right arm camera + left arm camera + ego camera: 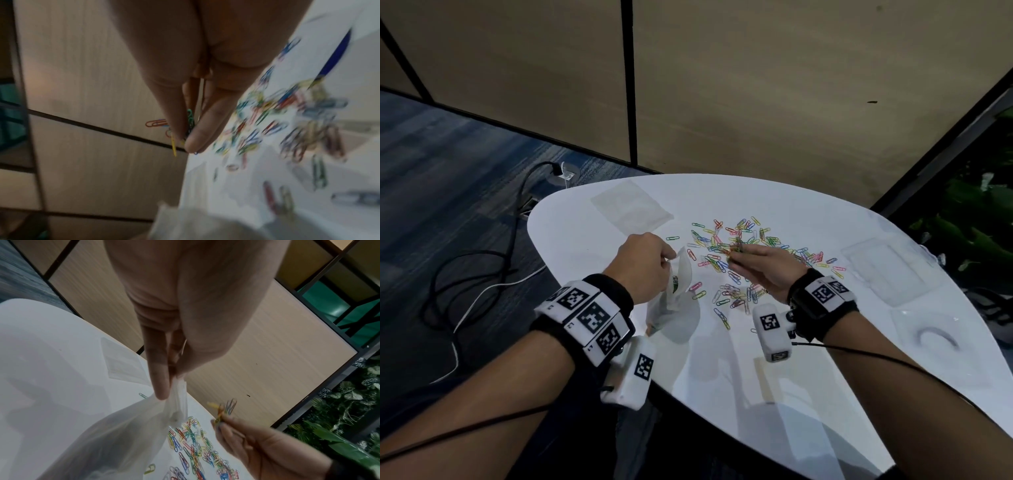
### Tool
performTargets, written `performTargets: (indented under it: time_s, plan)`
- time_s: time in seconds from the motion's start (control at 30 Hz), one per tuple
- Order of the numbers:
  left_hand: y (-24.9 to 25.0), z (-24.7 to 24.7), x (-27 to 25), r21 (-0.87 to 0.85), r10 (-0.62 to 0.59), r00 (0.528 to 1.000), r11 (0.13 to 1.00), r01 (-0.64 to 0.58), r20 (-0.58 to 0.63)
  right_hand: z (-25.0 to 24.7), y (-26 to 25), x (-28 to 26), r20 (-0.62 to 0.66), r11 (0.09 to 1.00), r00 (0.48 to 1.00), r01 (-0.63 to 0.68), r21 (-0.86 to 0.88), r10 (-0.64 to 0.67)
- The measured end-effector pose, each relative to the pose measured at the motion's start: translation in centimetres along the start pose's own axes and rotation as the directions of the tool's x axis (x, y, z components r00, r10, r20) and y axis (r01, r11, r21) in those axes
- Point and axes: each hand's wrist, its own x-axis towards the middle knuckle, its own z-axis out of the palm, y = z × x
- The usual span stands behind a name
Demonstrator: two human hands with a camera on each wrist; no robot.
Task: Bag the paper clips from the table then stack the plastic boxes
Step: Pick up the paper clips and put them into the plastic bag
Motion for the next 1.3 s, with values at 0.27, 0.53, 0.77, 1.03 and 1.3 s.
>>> performTargets:
  time_s: [0.27,0.53,0.77,1.03,1.3]
  plan:
    - [0.2,0.5,-0.2,-0.004,0.041,0.999,0.999,-0.041,0.002,7.7,2.6,-2.8,0.159,0.949,0.981,0.149,-0.279,-0.108]
    - [0.7,1.0,-0.7,0.06,0.096,0.995,0.994,-0.097,0.013,9.6,3.1,-3.3,0.159,0.46,0.929,0.307,-0.833,-0.333]
    - [1.0,1.0,-1.0,0.026,0.092,0.996,0.995,-0.092,0.014,9.6,3.0,-3.3,0.189,0.314,0.925,0.296,-0.902,-0.329]
    - [0.9,0.8,-0.9,0.047,0.073,0.997,0.996,-0.075,0.025,9.7,2.3,-4.1,0.325,0.175,0.919,0.366,-0.914,-0.224]
    - [-0.5,-0.3,0.0,0.008,0.006,0.999,1.0,-0.006,-0.044,5.7,0.7,-1.3,0.187,0.537,0.913,0.368,-0.759,-0.362]
